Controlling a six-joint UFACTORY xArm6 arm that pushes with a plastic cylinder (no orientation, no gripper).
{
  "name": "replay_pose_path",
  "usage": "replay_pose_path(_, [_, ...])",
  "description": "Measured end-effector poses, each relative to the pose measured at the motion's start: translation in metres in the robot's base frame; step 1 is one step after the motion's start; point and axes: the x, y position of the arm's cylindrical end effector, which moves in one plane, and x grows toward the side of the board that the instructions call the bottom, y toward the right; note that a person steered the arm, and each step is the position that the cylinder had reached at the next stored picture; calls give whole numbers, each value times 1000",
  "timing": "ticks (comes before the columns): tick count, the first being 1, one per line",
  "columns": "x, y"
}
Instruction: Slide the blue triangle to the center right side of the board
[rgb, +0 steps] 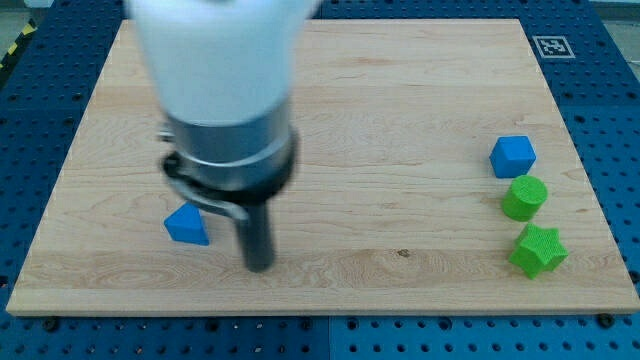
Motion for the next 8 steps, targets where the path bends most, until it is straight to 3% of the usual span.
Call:
replay_pose_path(1, [-5,-56])
replay_pose_path(2, [-9,-57])
replay_pose_path(4, [-69,-56])
replay_pose_path(7, [-116,49])
replay_pose_path(8, [-151,71])
